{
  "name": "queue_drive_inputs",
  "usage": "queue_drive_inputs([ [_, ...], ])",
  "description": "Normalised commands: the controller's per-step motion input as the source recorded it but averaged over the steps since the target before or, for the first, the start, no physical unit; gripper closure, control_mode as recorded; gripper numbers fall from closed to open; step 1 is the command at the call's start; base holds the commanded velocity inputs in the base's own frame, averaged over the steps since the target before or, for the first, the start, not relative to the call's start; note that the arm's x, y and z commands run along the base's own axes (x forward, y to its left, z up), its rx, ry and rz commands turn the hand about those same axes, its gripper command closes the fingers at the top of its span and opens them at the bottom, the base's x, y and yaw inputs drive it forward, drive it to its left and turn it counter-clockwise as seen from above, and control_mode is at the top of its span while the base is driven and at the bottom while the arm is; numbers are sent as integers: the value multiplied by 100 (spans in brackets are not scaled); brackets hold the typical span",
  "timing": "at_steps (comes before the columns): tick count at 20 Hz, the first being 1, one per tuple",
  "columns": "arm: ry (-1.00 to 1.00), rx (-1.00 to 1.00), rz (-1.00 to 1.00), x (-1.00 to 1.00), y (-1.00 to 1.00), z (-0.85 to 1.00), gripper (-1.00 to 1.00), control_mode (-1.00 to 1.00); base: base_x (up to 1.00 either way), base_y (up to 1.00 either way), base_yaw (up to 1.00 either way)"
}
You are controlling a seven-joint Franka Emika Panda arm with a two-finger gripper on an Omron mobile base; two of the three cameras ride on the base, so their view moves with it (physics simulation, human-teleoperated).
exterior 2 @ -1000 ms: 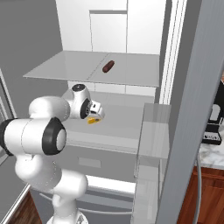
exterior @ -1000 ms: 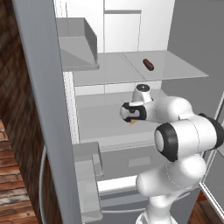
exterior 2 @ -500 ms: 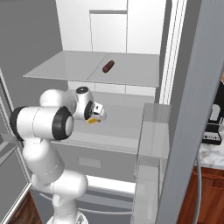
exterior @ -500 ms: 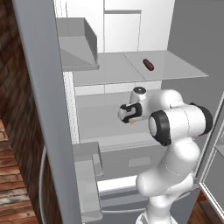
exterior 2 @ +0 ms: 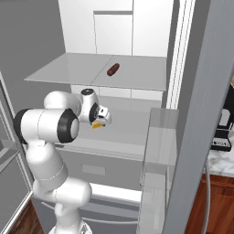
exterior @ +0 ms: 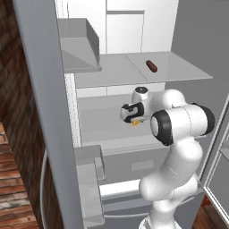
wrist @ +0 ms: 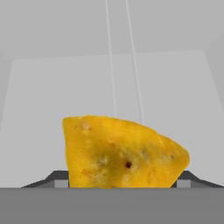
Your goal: Retrieve the sausage and cheese from the fridge and place them on the cutting board on the counter.
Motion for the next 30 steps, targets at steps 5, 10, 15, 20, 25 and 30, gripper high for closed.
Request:
queue_drive_inputs([
  [5, 0, 0, 0, 0, 0, -13, 100, -100, 0, 0, 0],
  [10, -9, -1, 0, -30, -3, -49, 100, -100, 0, 0, 0],
  [15, -5, 0, 0, -93, 0, 3, 100, -100, 0, 0, 0],
  [20, 0, 1, 0, -100, -3, 67, 100, -100, 0, 0, 0],
  [25, 3, 7, 0, -100, -21, 98, 100, -100, 0, 0, 0],
  [30, 1, 2, 0, -100, -11, 94, 100, -100, 0, 0, 0],
])
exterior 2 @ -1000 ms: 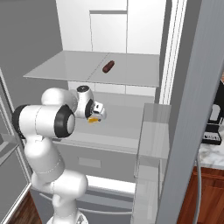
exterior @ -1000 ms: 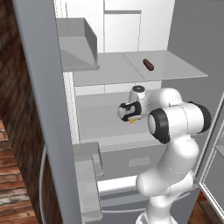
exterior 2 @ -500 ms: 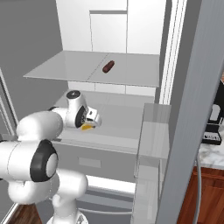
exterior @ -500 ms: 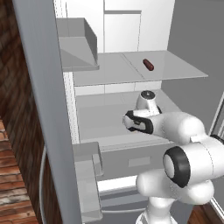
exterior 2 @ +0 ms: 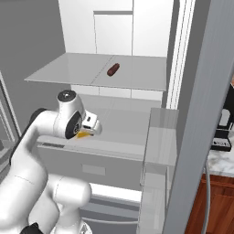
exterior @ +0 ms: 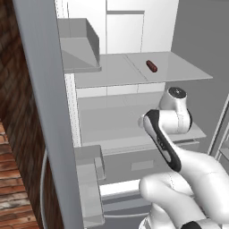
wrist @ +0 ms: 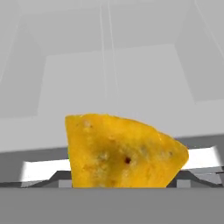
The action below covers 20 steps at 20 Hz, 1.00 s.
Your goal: Retrieve the sausage and cheese from the fridge and place them on the cutting board on the counter.
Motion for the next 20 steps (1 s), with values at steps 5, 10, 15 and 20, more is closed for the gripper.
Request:
queue_drive_inputs([
  [5, 0, 0, 0, -100, 0, 100, 100, -100, 0, 0, 0],
  [10, 0, 0, 0, -100, 0, 100, 100, -100, 0, 0, 0],
  [15, 0, 0, 0, -95, 0, 100, 100, -100, 0, 0, 0],
  [20, 0, 0, 0, -69, -1, 89, 100, -100, 0, 0, 0],
])
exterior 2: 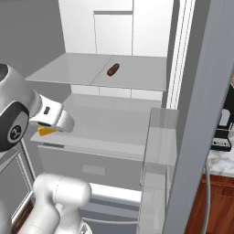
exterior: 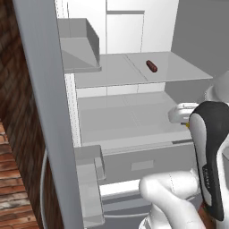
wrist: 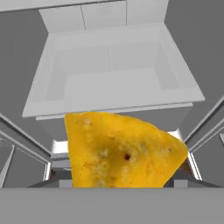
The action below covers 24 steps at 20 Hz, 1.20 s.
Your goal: Retrieve the sausage and cheese from the fridge and place them on the cutting board on the counter.
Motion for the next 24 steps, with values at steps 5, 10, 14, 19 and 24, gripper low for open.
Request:
queue_drive_inputs([
  [5, 0, -1, 0, -54, 0, 40, 100, -100, 0, 0, 0],
  [10, 0, 0, 0, -32, 0, 2, 100, -100, 0, 0, 0],
  [14, 0, 0, 0, 0, 0, 0, 100, 100, -7, 0, 0],
  [19, 0, 0, 0, 0, 0, 0, 100, 100, -87, 0, 0],
  [24, 0, 0, 0, 0, 0, 0, 100, 100, -100, 4, -1],
])
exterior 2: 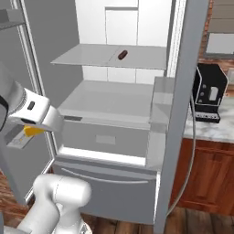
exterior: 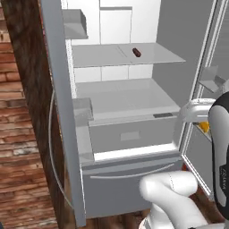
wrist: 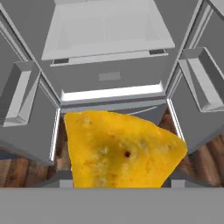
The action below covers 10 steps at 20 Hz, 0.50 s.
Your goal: Retrieve the sausage and cheese from the fridge and place them on the cutting board on the counter.
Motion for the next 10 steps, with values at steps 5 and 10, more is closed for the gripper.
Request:
queue_drive_inputs([
  [5, 0, 0, 0, 0, 0, 0, 100, 100, -99, -12, -1],
  [10, 0, 0, 0, 0, 0, 0, 100, 100, -43, -71, -5],
])
